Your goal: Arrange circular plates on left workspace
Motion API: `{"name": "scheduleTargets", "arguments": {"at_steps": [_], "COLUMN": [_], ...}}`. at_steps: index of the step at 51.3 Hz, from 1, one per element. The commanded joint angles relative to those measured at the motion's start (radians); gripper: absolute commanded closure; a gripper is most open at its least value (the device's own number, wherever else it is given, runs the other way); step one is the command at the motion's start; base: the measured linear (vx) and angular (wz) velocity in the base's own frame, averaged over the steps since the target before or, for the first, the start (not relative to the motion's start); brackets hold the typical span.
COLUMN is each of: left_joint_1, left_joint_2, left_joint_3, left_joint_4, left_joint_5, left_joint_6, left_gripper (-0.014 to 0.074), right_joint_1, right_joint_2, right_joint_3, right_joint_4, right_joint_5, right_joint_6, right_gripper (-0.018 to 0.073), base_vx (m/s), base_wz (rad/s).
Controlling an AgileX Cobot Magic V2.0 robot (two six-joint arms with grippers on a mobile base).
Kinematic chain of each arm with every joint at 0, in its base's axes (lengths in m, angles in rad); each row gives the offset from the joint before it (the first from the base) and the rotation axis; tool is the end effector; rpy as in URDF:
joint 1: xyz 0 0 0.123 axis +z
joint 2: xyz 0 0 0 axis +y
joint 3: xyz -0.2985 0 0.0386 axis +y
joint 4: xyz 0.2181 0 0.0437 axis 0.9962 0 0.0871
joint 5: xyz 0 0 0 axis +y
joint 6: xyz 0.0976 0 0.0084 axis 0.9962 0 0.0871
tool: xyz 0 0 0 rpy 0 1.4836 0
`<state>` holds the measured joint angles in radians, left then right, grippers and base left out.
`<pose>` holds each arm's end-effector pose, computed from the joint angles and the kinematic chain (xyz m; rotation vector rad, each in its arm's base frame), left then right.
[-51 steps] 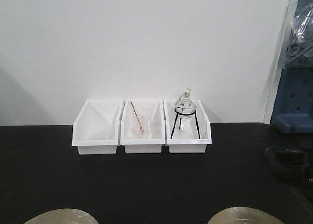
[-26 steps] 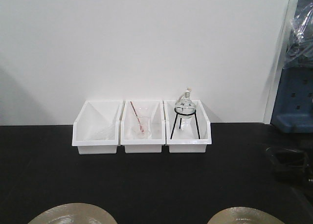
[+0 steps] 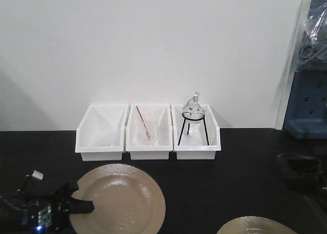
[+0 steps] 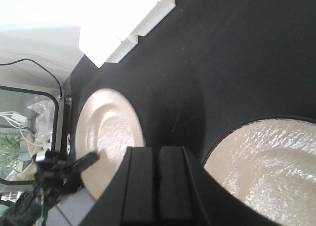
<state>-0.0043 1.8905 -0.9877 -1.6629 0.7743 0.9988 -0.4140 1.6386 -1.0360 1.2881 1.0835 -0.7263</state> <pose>0.3521 -0.0698 0.2035 -0.3932 2.3204 -1.2400 0.3000 -0.0409 0.2870 0.4321 2.2441 1.2080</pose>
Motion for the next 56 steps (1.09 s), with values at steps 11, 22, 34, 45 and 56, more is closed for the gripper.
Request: {"name": "scheduleTargets", "arguments": {"at_steps": [11, 22, 34, 45, 56], "left_joint_1": [-0.1, -0.146, -0.153, -0.152, -0.147], "left_joint_2": [0.118, 0.161, 0.161, 0.161, 0.133], "left_joint_3": [-0.221, -0.233, -0.233, -0.233, -0.233], "left_joint_4": [-0.127, -0.128, -0.123, -0.117, -0.088], "left_joint_5": [0.042, -0.018, 0.018, 0.022, -0.062], "left_joint_6": [-0.148, -0.113, 0.08, 0.277, 0.558], "left_gripper": [0.0597, 0.0587, 0.0407, 0.0134, 0.0048], "right_joint_1": [-0.005, -0.005, -0.005, -0.005, -0.005], "right_joint_2": [-0.037, -0.037, -0.037, -0.037, -0.037], "right_joint_3": [-0.03, -0.03, -0.03, -0.03, -0.03], "right_joint_4": [0.064, 0.065, 0.065, 0.065, 0.047], "right_joint_5": [0.029, 0.022, 0.022, 0.022, 0.022], "right_joint_6": [-0.012, -0.012, -0.012, -0.012, -0.101], "right_gripper": [0.0563, 0.0563, 0.0563, 0.0563, 0.0563], "base_vx": [0.0, 0.0, 0.0, 0.0, 0.0], "base_wz": [0.0, 0.0, 0.0, 0.0, 0.0]}}
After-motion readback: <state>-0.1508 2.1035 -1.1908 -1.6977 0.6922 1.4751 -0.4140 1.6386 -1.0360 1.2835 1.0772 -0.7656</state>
